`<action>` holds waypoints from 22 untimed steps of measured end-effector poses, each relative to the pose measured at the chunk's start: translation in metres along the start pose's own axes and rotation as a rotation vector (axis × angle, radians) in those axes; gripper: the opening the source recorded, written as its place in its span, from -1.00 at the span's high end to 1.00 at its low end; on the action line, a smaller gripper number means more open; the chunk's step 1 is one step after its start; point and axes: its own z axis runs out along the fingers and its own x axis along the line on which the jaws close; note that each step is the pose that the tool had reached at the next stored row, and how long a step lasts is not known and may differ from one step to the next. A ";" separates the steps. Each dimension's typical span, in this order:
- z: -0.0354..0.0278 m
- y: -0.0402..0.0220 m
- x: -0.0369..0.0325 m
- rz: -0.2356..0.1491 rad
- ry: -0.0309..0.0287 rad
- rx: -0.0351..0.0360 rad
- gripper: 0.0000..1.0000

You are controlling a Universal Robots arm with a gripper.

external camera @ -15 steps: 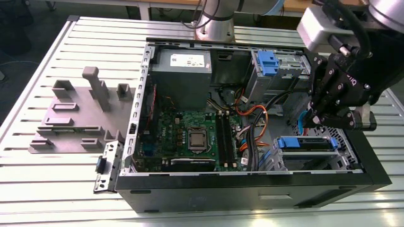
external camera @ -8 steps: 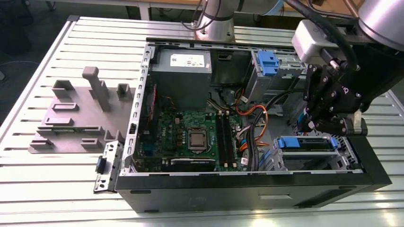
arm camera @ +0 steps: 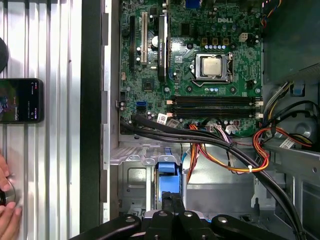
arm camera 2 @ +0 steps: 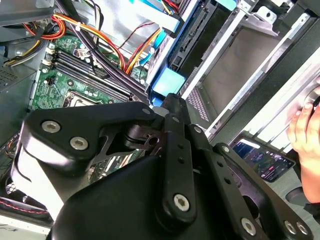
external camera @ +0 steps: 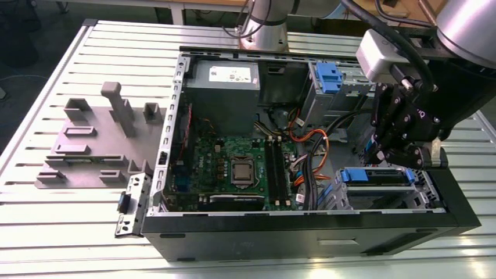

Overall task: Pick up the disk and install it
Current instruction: 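Insert the first disk wire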

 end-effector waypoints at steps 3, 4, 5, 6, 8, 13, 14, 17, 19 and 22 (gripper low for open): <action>0.0001 0.0000 0.0000 0.000 0.0000 0.0000 0.79; 0.0001 0.0000 0.0000 0.000 0.0000 0.0000 0.79; 0.0001 0.0000 0.0000 0.000 0.0000 0.0000 0.79; 0.0001 0.0000 0.0000 0.000 0.0000 0.0000 0.79; 0.0002 -0.0007 0.0000 0.000 -0.0002 0.0000 0.79; 0.0001 -0.0079 -0.0001 0.000 -0.0003 -0.0012 0.79; 0.0000 -0.0099 -0.0002 0.000 -0.0001 -0.0019 0.79; -0.0001 -0.0155 -0.0003 0.000 -0.0001 -0.0039 0.79; -0.0001 -0.0193 -0.0003 0.000 0.0000 -0.0057 0.79; -0.0002 -0.0249 -0.0004 0.000 0.0000 -0.0079 0.79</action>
